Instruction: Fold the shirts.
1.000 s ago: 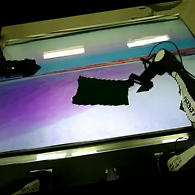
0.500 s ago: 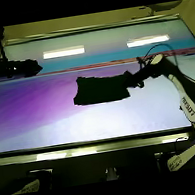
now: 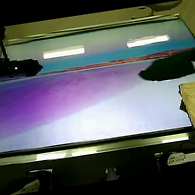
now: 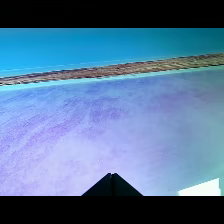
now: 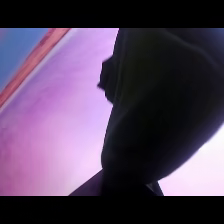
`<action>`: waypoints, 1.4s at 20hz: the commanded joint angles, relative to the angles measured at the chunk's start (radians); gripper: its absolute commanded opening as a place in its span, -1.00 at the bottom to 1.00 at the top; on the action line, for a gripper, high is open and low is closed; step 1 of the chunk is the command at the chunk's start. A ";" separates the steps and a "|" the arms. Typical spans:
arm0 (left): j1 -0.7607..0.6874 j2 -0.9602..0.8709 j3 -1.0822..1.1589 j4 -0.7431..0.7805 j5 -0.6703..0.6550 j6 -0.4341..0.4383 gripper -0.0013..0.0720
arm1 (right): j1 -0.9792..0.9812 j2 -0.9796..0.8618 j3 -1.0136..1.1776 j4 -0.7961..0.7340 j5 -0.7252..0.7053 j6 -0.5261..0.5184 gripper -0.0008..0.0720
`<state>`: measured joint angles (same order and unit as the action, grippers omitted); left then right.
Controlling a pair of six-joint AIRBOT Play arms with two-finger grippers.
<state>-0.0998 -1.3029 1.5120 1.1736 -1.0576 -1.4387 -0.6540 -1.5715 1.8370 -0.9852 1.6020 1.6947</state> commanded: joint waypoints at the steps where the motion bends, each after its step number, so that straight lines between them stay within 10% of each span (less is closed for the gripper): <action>1: 0.001 -0.003 -0.021 0.002 0.023 0.019 -0.91 | -0.200 0.055 0.034 -0.122 0.167 0.030 -0.91; 14: 0.001 -0.002 -0.031 0.002 0.023 0.030 -0.91 | -0.463 0.167 -0.006 -0.336 0.247 0.127 -0.91; 22: -0.001 0.001 -0.031 0.001 0.015 0.029 -0.91 | -0.432 0.339 -0.690 -0.707 0.062 0.090 -0.86; 24: -0.001 0.002 -0.031 -0.016 0.014 0.029 -0.91 | -0.432 0.340 -0.747 -0.703 -0.005 0.093 0.56; 25: -0.001 0.002 -0.031 -0.027 0.013 0.028 -0.91 | -0.432 0.342 -0.739 -0.704 -0.046 0.085 0.90; 28: -0.002 0.001 -0.008 -0.032 0.016 0.026 -0.91 | -0.409 0.341 -0.561 -0.697 -0.158 0.006 0.85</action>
<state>-0.1009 -1.3018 1.4883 1.1522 -1.0447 -1.4101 -1.0813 -1.2381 1.2030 -1.6672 1.5803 1.7584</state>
